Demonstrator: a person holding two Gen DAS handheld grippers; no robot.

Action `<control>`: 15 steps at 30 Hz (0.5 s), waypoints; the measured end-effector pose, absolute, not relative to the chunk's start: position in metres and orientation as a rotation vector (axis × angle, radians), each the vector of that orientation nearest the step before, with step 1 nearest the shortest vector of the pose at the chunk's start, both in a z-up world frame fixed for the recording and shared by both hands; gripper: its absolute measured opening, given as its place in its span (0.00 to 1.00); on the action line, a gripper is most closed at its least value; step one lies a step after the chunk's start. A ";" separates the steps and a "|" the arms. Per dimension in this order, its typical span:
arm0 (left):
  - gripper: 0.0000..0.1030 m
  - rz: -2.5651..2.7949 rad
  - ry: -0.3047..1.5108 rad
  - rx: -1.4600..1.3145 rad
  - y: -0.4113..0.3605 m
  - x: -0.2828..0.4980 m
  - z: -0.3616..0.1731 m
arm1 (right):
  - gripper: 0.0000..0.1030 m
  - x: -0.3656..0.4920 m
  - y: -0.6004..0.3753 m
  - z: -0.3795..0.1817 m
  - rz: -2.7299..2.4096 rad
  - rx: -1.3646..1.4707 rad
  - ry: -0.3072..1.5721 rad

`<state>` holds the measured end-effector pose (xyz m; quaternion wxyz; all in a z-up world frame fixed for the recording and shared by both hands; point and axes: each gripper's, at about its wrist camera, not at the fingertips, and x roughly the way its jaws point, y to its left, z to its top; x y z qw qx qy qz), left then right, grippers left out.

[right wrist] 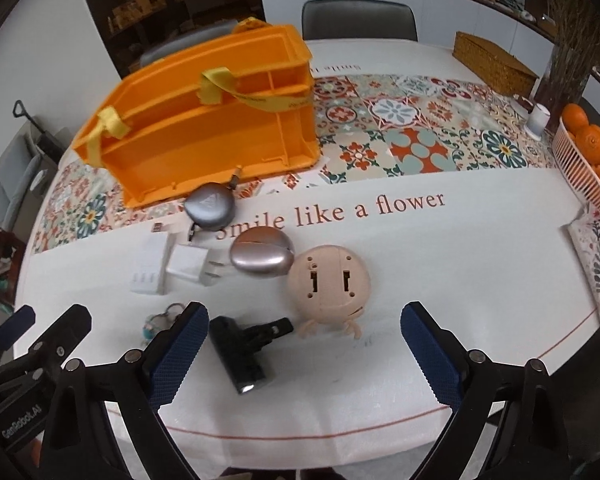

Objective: Organize rigid objects
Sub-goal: 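Move the right tool to the beige round toy and close on it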

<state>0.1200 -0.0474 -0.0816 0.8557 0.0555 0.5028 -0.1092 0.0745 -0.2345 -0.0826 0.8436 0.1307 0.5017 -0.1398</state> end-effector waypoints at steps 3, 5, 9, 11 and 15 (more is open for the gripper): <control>1.00 -0.232 1.080 0.115 -0.053 0.127 -0.092 | 0.93 0.081 -0.239 -0.094 -0.298 0.280 1.079; 1.00 -0.235 1.091 0.112 -0.056 0.130 -0.098 | 0.91 0.085 -0.242 -0.100 -0.296 0.283 1.091; 1.00 -0.236 1.118 0.114 -0.063 0.138 -0.110 | 0.89 0.093 -0.249 -0.114 -0.295 0.301 1.107; 1.00 -0.237 1.127 0.118 -0.067 0.142 -0.115 | 0.88 0.098 -0.251 -0.121 -0.295 0.302 1.116; 1.00 -0.237 1.141 0.134 -0.075 0.147 -0.123 | 0.87 0.105 -0.256 -0.132 -0.301 0.306 1.132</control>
